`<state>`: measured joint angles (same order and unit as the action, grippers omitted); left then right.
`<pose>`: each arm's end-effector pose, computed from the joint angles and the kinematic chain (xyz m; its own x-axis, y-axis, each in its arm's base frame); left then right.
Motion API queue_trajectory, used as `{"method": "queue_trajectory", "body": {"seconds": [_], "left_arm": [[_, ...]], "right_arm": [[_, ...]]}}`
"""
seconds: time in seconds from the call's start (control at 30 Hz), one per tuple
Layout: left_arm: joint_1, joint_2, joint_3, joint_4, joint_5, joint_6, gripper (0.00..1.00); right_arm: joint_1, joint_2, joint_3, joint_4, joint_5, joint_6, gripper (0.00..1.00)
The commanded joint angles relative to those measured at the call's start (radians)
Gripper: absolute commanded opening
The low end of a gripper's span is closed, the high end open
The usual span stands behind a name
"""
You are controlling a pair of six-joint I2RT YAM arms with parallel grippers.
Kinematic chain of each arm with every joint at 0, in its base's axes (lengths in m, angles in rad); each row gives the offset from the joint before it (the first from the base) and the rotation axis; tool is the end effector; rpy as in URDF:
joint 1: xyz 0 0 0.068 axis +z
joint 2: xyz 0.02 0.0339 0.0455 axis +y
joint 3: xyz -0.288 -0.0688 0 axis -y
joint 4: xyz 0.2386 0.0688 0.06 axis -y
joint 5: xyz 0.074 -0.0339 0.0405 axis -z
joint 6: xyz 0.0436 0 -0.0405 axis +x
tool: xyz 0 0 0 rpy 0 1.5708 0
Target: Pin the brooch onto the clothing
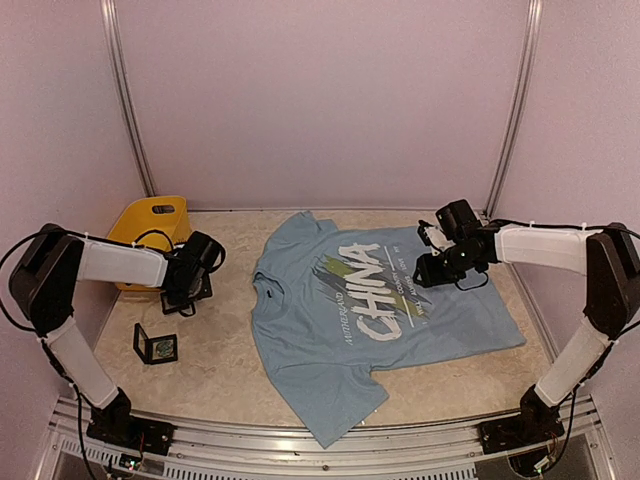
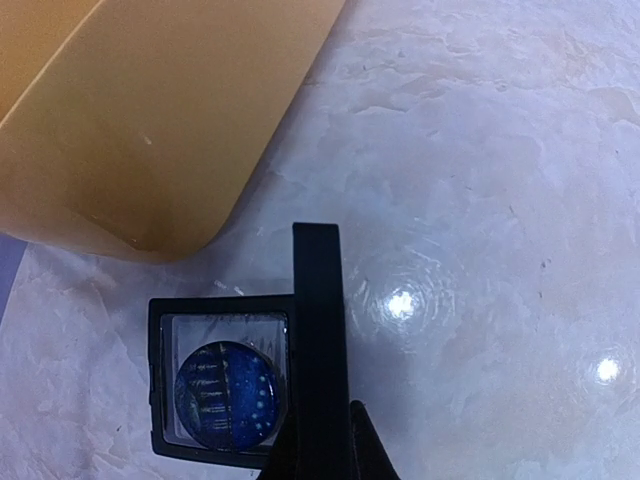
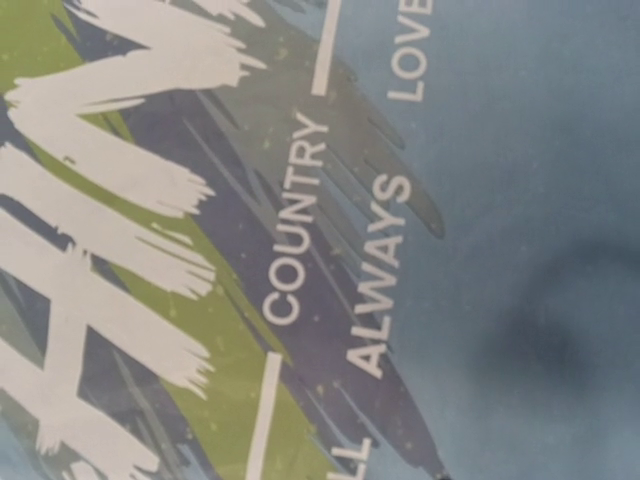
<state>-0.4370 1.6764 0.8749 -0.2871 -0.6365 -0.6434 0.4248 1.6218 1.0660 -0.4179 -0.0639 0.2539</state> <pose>0.2918 -0.1077 0.1736 -0.6966 -0.2071 -0.6869 -0.4091 0.9012 0.1431 0.3042 0.1406 0.2290 -0.8408 -0.1052 -0.5310 -0.2405 0.9514 0.1923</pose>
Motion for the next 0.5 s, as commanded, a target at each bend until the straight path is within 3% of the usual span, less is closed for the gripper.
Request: {"method": "queue_trajectory", "body": {"seconds": [0.0, 0.17, 0.47], "left_arm": [[-0.065, -0.018, 0.067, -0.055, -0.052, 0.029, 0.00], [-0.169, -0.002, 0.165, -0.116, -0.055, 0.068, 0.00], [-0.392, 0.073, 0.372, -0.173, 0.059, 0.149, 0.00]], "right_arm": [[0.012, 0.005, 0.028, -0.013, 0.008, -0.006, 0.44], [0.012, 0.000, 0.028, -0.016, 0.010, -0.008, 0.44], [0.012, -0.016, 0.029, -0.025, 0.008, -0.004, 0.45]]}}
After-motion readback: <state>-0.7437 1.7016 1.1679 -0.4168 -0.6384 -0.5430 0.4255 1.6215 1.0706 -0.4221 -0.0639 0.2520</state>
